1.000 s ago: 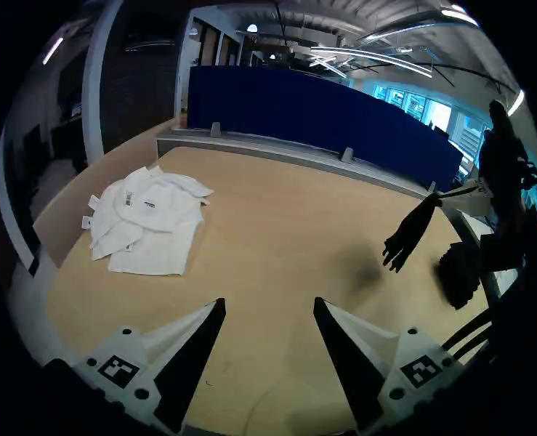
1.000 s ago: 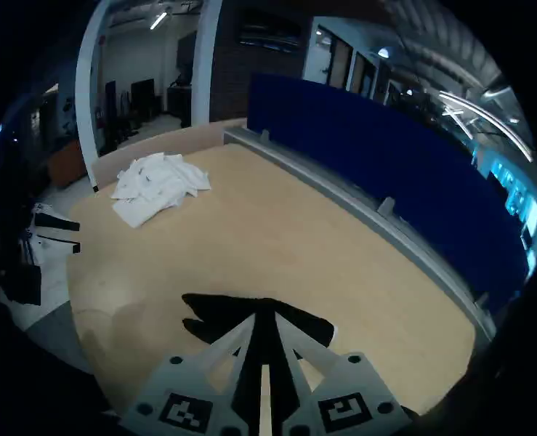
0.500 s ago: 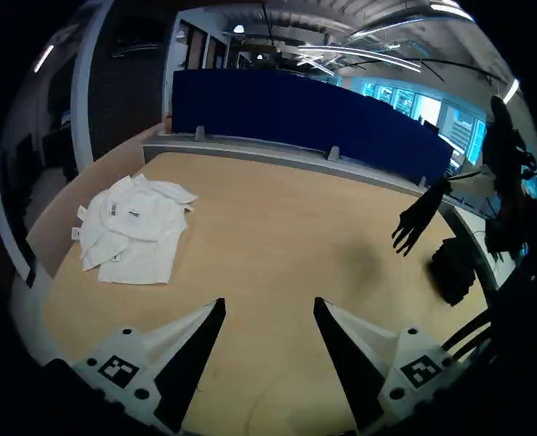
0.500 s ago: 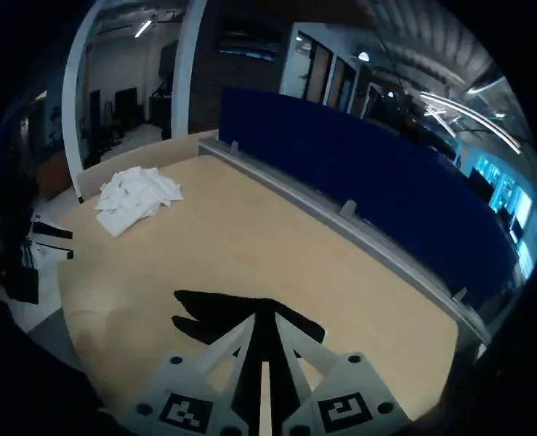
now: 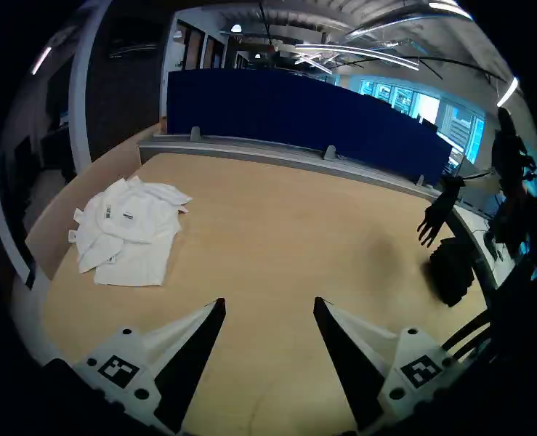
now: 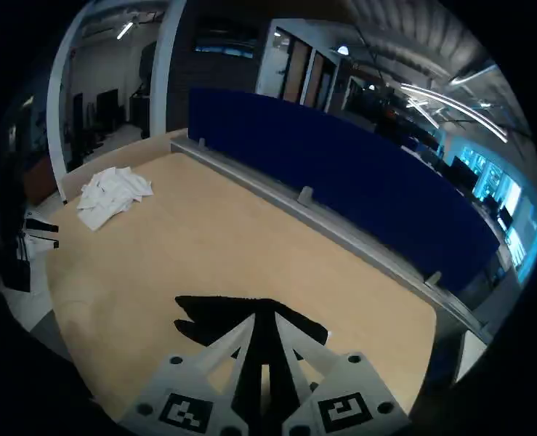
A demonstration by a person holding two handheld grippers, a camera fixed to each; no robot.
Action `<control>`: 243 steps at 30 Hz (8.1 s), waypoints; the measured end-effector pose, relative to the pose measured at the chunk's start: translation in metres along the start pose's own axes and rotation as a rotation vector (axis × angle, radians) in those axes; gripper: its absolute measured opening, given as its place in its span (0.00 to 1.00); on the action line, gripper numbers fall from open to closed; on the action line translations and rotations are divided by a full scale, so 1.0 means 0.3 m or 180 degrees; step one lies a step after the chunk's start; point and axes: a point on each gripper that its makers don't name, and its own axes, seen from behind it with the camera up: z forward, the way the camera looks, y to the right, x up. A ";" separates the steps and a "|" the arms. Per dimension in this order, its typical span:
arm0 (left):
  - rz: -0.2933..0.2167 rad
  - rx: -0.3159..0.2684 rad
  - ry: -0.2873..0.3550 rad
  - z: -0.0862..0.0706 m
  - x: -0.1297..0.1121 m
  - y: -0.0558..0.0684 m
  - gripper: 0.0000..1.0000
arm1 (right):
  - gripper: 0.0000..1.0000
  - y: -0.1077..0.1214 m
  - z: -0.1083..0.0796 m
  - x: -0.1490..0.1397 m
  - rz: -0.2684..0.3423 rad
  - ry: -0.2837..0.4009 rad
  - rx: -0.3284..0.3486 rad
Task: Fold towel
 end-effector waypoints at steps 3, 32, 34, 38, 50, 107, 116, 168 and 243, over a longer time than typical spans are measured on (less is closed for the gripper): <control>0.0015 -0.0002 -0.0008 0.006 0.005 0.010 0.90 | 0.03 0.065 -0.015 -0.024 0.0004 -0.0033 -0.0059; 0.0205 -0.0086 -0.0089 0.053 0.024 0.146 0.90 | 0.03 0.332 -0.120 -0.250 0.0293 -0.0180 -0.0274; 0.0213 -0.0094 -0.0092 0.055 0.023 0.151 0.90 | 0.04 0.335 -0.134 -0.280 0.0321 -0.0209 -0.0290; 0.0224 -0.0112 -0.0108 0.055 0.016 0.164 0.90 | 0.03 0.338 -0.168 -0.362 0.0398 -0.0284 -0.0326; 0.0294 -0.0161 -0.0151 0.067 -0.006 0.201 0.90 | 0.03 0.322 -0.246 -0.621 0.0644 -0.0561 -0.0432; 0.0332 -0.0085 -0.0137 0.027 -0.006 0.179 0.90 | 0.53 0.193 -0.244 -1.121 0.1493 -0.0983 -0.0790; 0.0346 -0.0091 -0.0109 0.024 0.008 0.171 0.90 | 0.97 0.195 -0.285 -1.098 0.1568 -0.0836 -0.0907; 0.0405 -0.0181 0.1234 -0.034 0.478 0.130 0.90 | 1.00 0.130 -0.463 -0.267 0.1392 0.1538 -0.1644; 0.0429 0.0209 0.2099 0.427 0.191 -0.182 0.90 | 1.00 -0.086 -0.047 -0.039 0.1346 0.1661 -0.1827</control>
